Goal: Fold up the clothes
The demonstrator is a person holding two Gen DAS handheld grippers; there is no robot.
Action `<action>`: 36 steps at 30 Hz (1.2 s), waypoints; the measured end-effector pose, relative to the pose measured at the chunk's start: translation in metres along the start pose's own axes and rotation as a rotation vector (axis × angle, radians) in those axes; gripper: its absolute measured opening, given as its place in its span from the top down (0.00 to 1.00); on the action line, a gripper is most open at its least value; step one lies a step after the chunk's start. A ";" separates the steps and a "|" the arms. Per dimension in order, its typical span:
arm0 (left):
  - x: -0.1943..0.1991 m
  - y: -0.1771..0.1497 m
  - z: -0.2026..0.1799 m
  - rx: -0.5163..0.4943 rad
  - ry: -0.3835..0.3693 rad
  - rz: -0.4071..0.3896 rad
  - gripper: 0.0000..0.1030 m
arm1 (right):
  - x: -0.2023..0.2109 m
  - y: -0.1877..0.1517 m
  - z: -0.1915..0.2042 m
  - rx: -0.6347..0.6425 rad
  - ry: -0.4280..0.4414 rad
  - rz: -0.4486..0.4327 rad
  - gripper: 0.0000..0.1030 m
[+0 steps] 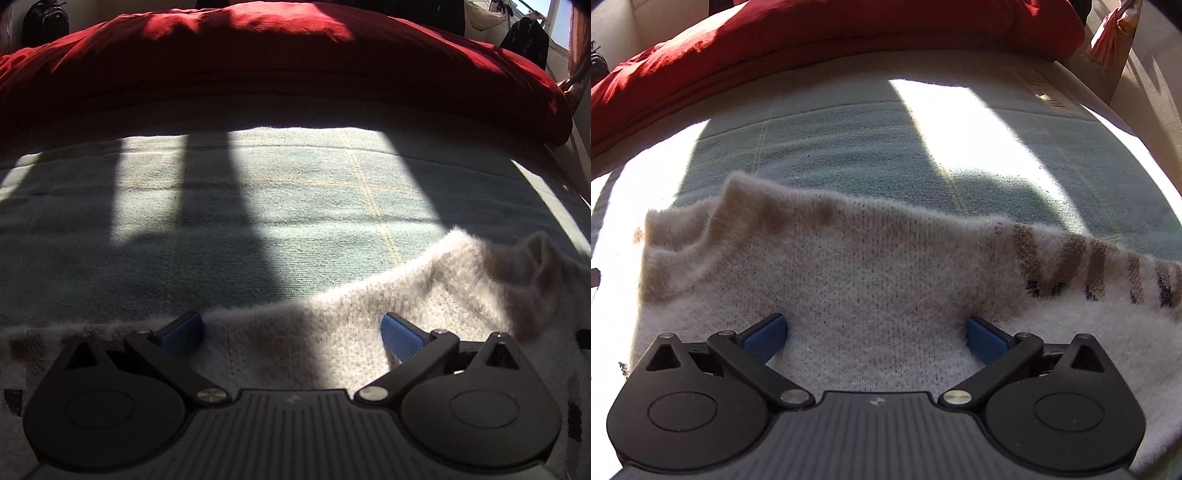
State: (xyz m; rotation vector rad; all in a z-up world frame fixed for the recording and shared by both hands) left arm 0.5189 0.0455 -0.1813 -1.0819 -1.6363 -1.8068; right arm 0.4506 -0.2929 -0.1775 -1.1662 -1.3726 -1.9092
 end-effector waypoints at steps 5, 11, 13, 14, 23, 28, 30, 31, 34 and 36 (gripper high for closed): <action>0.022 0.001 -0.015 0.073 -0.067 -0.027 0.01 | 0.000 -0.002 0.001 0.001 -0.009 -0.016 0.00; 0.003 -0.002 -0.053 -0.042 -0.117 0.005 0.01 | 0.000 -0.001 0.001 0.003 -0.011 -0.018 0.00; 0.002 0.001 -0.054 -0.048 -0.124 0.016 0.01 | -0.001 -0.001 0.001 0.004 -0.009 -0.019 0.00; 0.001 0.003 -0.055 -0.052 -0.127 0.021 0.01 | -0.001 -0.001 0.000 0.004 -0.008 -0.019 0.00; 0.072 -0.034 -0.031 0.015 -0.078 0.075 0.01 | -0.001 -0.001 0.001 0.010 -0.014 -0.013 0.00; 0.081 -0.083 -0.018 0.048 -0.024 0.183 0.01 | -0.001 -0.004 0.001 0.012 -0.016 -0.034 0.00; 0.080 -0.094 -0.014 0.065 -0.016 0.186 0.01 | -0.001 -0.005 0.001 0.013 -0.019 -0.041 0.00; 0.082 -0.096 -0.014 0.070 -0.011 0.176 0.01 | -0.001 -0.005 0.001 0.012 -0.020 -0.042 0.00; 0.092 -0.093 -0.015 0.093 -0.002 0.153 0.01 | -0.001 -0.004 0.002 0.013 -0.024 -0.036 0.00; 0.103 -0.092 -0.015 0.131 -0.037 0.114 0.01 | -0.001 -0.004 0.003 0.015 -0.027 -0.035 0.00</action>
Point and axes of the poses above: each gripper's, at about its wrist camera, not at the fingertips, and x roughly against the way its jaws point, z to its left, y to its top, the point moved 4 cm from there along -x, roughly the way its jaws point, and after that the axes turned 8 degrees about -x, right-handed, at the moved point
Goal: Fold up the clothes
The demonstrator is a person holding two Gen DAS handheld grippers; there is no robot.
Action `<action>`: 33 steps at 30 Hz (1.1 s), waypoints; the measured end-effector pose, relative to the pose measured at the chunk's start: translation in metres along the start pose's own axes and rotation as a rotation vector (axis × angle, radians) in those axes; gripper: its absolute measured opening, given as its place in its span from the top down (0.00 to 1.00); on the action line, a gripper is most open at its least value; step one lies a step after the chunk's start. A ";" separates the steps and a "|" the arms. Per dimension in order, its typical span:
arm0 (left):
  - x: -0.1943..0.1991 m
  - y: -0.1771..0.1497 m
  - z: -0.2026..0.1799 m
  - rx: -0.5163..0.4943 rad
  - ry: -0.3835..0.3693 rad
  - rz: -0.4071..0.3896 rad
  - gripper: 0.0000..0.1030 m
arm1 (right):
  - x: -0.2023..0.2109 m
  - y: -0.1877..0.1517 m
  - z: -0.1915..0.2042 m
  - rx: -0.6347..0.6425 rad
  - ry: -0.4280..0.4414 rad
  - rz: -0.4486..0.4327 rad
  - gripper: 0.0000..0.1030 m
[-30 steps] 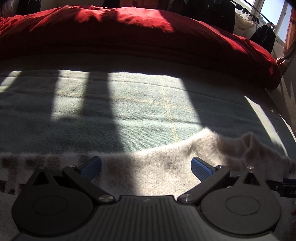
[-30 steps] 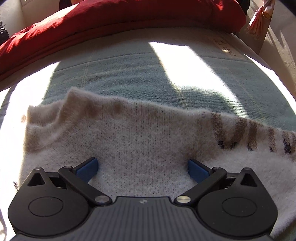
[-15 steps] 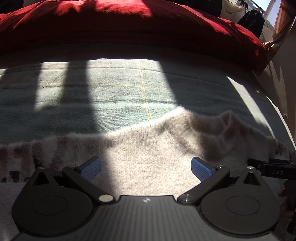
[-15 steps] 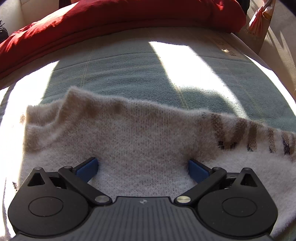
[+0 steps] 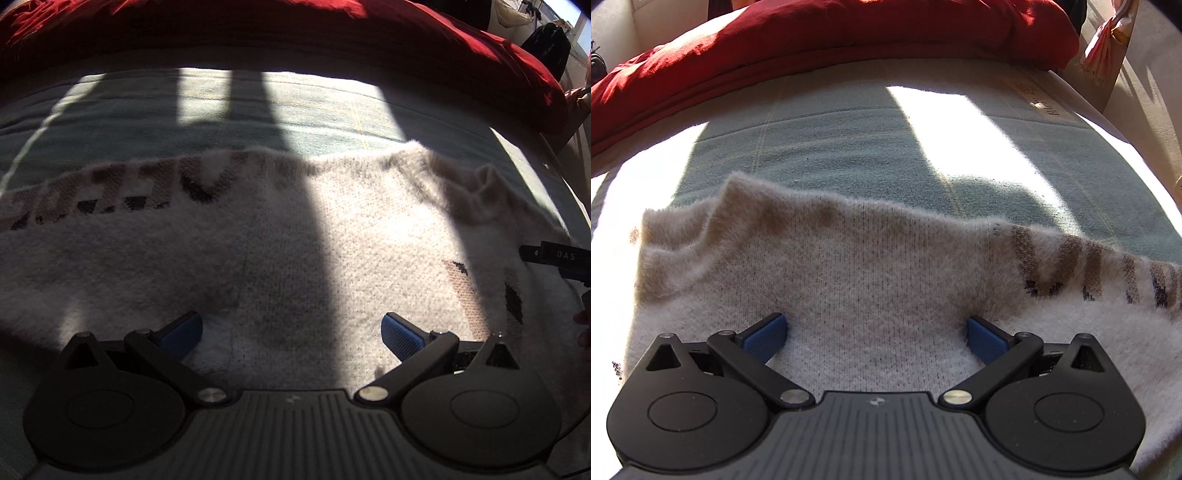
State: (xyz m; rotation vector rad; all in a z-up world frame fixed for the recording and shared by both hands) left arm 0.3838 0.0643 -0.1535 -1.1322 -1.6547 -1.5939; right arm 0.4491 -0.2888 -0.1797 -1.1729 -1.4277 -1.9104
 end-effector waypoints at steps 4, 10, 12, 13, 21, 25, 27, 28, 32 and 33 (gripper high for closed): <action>-0.005 -0.012 -0.001 -0.016 0.005 0.037 0.01 | 0.002 -0.001 0.001 -0.001 -0.011 -0.003 0.00; 0.009 -0.011 0.008 0.005 0.017 0.003 0.01 | 0.006 -0.002 0.001 0.013 -0.007 0.018 0.00; 0.010 -0.007 0.019 0.002 0.060 -0.015 0.01 | 0.008 -0.004 0.000 0.025 0.006 0.023 0.00; 0.009 -0.005 0.027 0.014 0.083 -0.017 0.01 | 0.010 -0.005 -0.001 0.031 0.010 0.024 0.00; 0.011 -0.017 0.068 0.186 0.103 0.010 0.01 | 0.011 -0.009 0.001 0.058 0.005 0.020 0.00; 0.013 0.007 0.050 0.180 0.015 -0.072 0.01 | 0.011 -0.011 0.002 0.057 -0.001 0.009 0.00; 0.003 0.022 0.034 0.155 -0.042 -0.085 0.01 | 0.011 -0.011 0.002 0.056 -0.003 0.006 0.00; -0.003 0.027 0.026 0.136 -0.056 -0.087 0.01 | 0.010 -0.011 0.001 0.056 -0.003 0.005 0.00; -0.031 0.035 0.005 0.042 -0.053 -0.082 0.01 | 0.009 -0.011 0.001 0.056 -0.001 0.005 0.00; -0.040 0.034 0.004 0.030 -0.043 -0.060 0.01 | 0.009 -0.011 0.001 0.055 0.000 0.004 0.00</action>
Point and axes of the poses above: each gripper's, at about its wrist camera, not at the fingertips, and x roughly against the way its jaws point, z to its left, y to its top, the point moved 4 cm from there along -x, roughly the way its jaws point, and after that the axes turned 8 degrees about -x, right-handed, at the moved point
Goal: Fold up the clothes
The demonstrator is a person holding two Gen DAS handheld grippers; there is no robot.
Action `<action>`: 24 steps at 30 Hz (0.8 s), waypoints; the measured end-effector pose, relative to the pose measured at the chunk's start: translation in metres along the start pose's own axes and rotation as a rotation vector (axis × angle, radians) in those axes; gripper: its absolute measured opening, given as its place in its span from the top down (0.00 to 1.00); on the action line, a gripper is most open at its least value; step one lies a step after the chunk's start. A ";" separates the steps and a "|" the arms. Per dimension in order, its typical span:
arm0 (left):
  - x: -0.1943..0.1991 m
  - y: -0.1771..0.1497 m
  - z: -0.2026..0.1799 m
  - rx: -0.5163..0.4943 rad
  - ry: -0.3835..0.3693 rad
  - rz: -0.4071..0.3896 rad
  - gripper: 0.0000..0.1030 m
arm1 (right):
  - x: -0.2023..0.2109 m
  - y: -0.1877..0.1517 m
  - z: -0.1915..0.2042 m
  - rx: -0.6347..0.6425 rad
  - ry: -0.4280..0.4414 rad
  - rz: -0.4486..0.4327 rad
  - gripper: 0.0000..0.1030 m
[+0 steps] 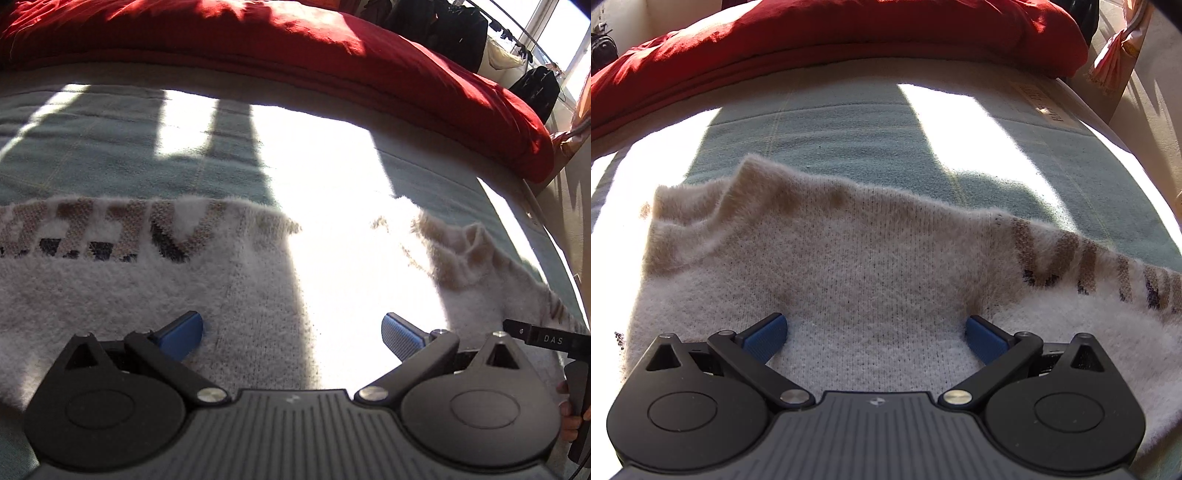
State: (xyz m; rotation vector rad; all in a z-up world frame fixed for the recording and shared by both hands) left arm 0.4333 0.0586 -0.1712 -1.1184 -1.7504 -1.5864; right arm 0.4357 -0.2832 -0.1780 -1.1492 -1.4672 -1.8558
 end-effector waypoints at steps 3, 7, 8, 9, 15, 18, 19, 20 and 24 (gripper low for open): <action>-0.005 0.003 -0.002 -0.026 0.011 0.022 0.01 | 0.000 -0.002 -0.001 0.000 0.006 -0.006 0.00; 0.022 0.006 -0.005 -0.013 -0.044 -0.016 0.01 | 0.000 -0.002 -0.001 -0.001 0.007 -0.009 0.00; 0.027 0.005 -0.008 -0.014 -0.064 -0.020 0.01 | 0.000 -0.003 -0.001 -0.002 0.006 -0.011 0.00; 0.027 0.002 -0.010 -0.017 -0.084 -0.011 0.01 | -0.001 -0.003 -0.001 -0.004 0.004 -0.013 0.00; 0.012 -0.013 -0.025 -0.121 -0.060 0.035 0.01 | 0.000 -0.002 -0.001 0.010 0.009 -0.007 0.00; 0.031 -0.019 -0.039 -0.194 -0.072 0.036 0.01 | 0.004 0.002 -0.004 0.029 0.049 0.027 0.00; 0.038 -0.024 -0.042 -0.217 -0.079 0.037 0.01 | 0.007 0.003 -0.005 0.032 0.075 0.042 0.00; 0.045 -0.028 -0.046 -0.240 -0.085 0.039 0.01 | 0.011 0.003 -0.006 0.032 0.102 0.052 0.00; 0.034 -0.058 -0.035 -0.207 -0.075 0.173 0.01 | 0.033 -0.002 -0.009 0.009 0.204 0.062 0.00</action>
Point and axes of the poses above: each gripper's, at about its wrist camera, not at the fingertips, and x roughly against the way its jaws point, z to its left, y to its top, the point moved 4 cm from there along -x, roughly the way its jaws point, and after that the axes turned 8 degrees about -x, right-handed, at the moved point
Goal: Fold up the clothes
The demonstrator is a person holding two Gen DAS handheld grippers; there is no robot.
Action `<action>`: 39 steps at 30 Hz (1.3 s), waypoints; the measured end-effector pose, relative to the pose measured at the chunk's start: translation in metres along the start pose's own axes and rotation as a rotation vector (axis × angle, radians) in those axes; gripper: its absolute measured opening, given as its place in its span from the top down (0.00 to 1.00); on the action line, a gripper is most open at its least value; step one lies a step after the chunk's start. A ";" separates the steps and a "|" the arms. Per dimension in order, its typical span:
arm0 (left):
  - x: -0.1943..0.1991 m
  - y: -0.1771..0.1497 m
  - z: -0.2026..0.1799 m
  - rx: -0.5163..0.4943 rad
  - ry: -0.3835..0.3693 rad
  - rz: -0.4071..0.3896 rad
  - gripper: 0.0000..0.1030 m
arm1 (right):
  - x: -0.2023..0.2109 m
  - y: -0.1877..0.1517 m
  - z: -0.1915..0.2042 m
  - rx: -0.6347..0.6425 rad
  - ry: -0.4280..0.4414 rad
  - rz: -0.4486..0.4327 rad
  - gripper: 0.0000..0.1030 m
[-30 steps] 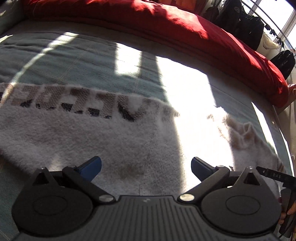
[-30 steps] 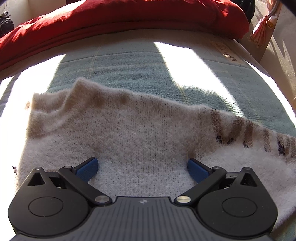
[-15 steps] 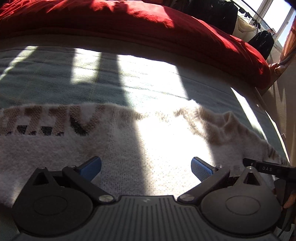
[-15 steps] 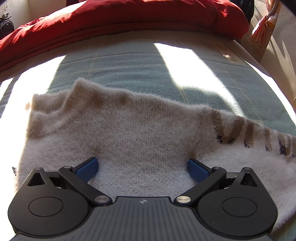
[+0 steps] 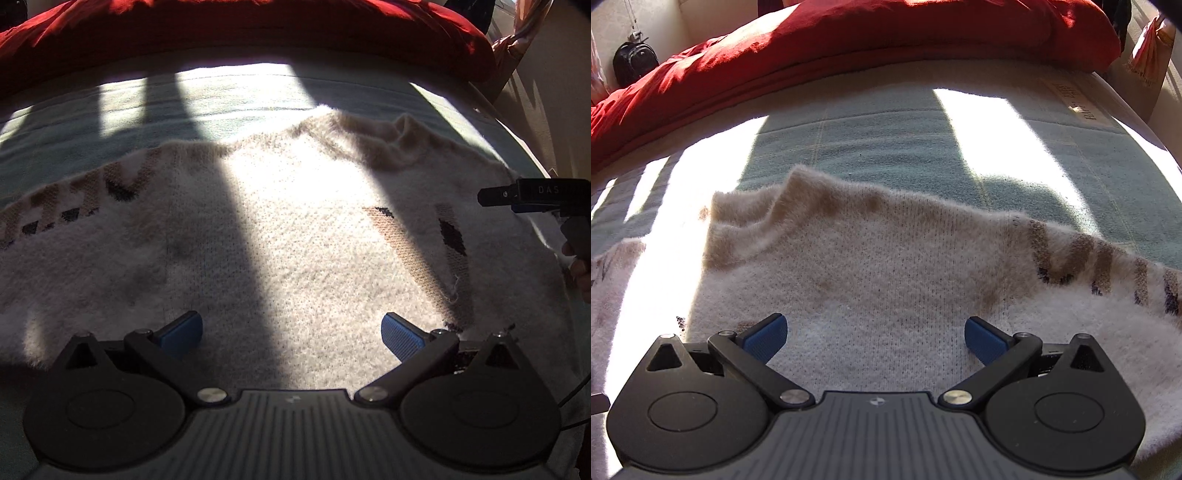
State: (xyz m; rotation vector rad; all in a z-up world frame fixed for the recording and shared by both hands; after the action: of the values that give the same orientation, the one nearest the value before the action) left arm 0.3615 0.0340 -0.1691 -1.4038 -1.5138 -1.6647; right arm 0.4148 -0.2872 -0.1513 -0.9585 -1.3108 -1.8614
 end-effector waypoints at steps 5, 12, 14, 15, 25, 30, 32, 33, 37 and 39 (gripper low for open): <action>0.013 -0.003 -0.007 0.019 0.009 -0.032 0.01 | 0.018 -0.021 0.005 0.022 0.037 0.002 0.00; 0.008 -0.006 -0.043 -0.096 -0.020 -0.012 0.01 | 0.046 -0.060 0.023 0.117 0.129 -0.009 0.00; 0.000 -0.012 -0.048 -0.115 -0.010 0.011 0.01 | 0.042 -0.073 0.022 0.126 0.127 0.024 0.00; -0.004 -0.015 -0.049 -0.122 0.004 0.019 0.01 | 0.041 -0.079 0.019 0.125 0.119 0.040 0.00; -0.009 -0.011 -0.046 -0.083 0.017 0.046 0.01 | 0.062 -0.128 -0.017 0.142 0.033 0.076 0.00; -0.011 -0.010 -0.046 -0.056 0.035 0.049 0.01 | 0.066 -0.111 -0.012 0.144 0.021 -0.024 0.00; -0.012 -0.011 -0.049 -0.062 0.054 0.049 0.00 | 0.061 -0.103 -0.013 0.136 0.013 -0.054 0.00; -0.012 -0.010 -0.049 -0.057 0.058 0.050 0.00 | 0.053 -0.100 -0.017 0.118 -0.001 -0.034 0.00; -0.012 -0.009 -0.048 -0.031 0.059 0.054 0.01 | 0.052 -0.105 -0.028 0.068 0.034 -0.005 0.00; -0.012 -0.008 -0.049 -0.028 0.066 0.060 0.01 | 0.064 -0.108 -0.030 0.053 0.067 -0.011 0.00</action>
State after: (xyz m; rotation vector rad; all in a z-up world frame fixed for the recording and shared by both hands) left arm 0.3413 -0.0128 -0.1764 -1.3816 -1.4031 -1.6852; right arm 0.2859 -0.2916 -0.1548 -0.8564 -1.3211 -1.8413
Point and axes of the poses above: each gripper's, at about its wrist camera, not at the fingertips, and x roughly against the way its jaws point, z to its left, y to its top, the point moved 4 cm from there along -x, roughly the way its jaws point, and after that the axes turned 8 degrees about -x, right-handed, at the moved point
